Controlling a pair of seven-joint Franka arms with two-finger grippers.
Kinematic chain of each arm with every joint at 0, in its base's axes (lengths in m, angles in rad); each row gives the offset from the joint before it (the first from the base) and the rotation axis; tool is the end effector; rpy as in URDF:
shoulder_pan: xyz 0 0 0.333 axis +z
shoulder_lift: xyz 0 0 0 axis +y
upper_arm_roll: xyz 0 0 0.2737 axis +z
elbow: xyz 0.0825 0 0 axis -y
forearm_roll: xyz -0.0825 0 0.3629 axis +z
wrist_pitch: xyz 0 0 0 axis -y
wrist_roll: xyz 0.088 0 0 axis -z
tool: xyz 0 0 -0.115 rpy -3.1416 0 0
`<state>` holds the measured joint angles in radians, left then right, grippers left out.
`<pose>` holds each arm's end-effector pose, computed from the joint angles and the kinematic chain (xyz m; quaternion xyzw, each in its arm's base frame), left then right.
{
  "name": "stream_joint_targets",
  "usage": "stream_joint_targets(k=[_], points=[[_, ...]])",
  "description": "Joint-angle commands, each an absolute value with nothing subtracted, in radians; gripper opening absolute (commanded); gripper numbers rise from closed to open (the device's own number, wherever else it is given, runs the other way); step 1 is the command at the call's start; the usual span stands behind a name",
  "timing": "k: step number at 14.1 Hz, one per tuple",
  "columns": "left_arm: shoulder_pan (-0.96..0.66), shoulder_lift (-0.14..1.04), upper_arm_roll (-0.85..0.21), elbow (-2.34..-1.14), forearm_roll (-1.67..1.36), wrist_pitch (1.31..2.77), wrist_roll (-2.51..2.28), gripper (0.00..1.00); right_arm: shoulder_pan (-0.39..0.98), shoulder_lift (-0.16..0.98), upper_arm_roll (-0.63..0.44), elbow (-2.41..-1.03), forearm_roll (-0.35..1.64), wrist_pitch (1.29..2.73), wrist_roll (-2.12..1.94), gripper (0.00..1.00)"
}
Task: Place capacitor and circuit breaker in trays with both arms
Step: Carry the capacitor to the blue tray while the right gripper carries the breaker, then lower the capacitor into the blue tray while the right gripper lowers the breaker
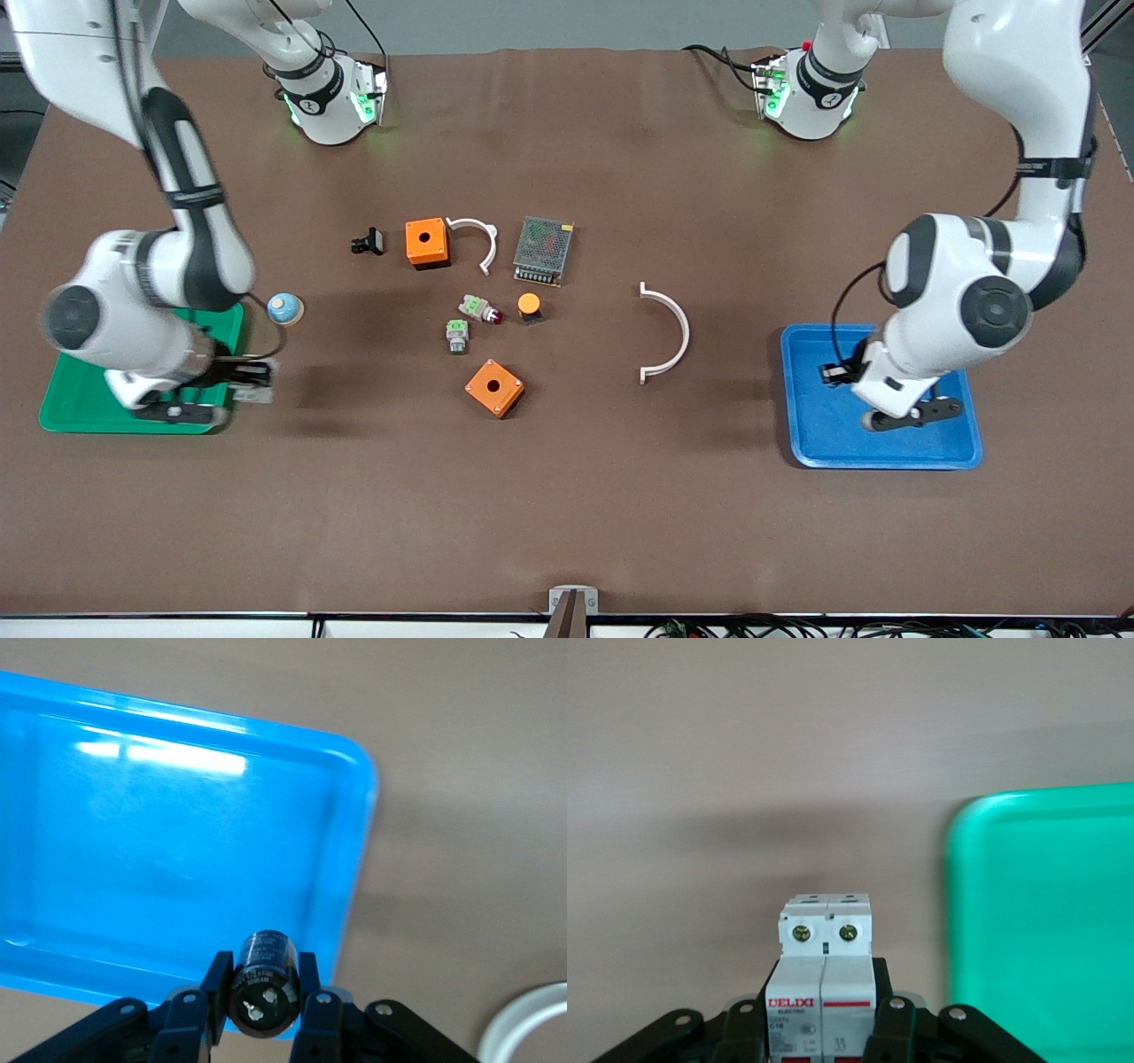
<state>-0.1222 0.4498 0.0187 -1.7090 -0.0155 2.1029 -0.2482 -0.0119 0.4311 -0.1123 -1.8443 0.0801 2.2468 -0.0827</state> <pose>0.6189 -0.0660 0.2913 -0.9967 -0.0756 0.0279 0.0024 0.6002 -0.0694 0.2590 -0.9990 0.0414 0.0117 0.0087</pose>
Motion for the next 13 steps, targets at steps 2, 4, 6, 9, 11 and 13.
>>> stream_joint_targets(k=[2,4,6,9,11,13], points=[[-0.049,0.509,0.009,-1.689,0.006,2.111,-0.181,0.06,-0.196,0.443,-0.092,-1.862,0.069,2.304,-0.222,0.00],[-0.026,0.546,0.008,-1.690,0.067,2.157,-0.178,0.06,-0.253,0.465,-0.092,-1.879,0.067,2.336,-0.302,0.00],[-0.023,0.581,0.006,-1.695,0.067,2.209,-0.178,0.08,-0.296,0.486,-0.092,-1.888,0.067,2.373,-0.365,0.00],[-0.017,0.617,0.005,-1.698,0.066,2.249,-0.178,0.08,-0.333,0.532,-0.092,-1.888,0.067,2.437,-0.409,0.00],[-0.009,0.629,0.005,-1.707,0.064,2.272,-0.178,0.09,-0.350,0.560,-0.091,-1.887,0.067,2.468,-0.420,0.00],[-0.008,0.637,0.003,-1.718,0.064,2.279,-0.178,0.10,-0.365,0.586,-0.091,-1.887,0.067,2.482,-0.419,0.00]])
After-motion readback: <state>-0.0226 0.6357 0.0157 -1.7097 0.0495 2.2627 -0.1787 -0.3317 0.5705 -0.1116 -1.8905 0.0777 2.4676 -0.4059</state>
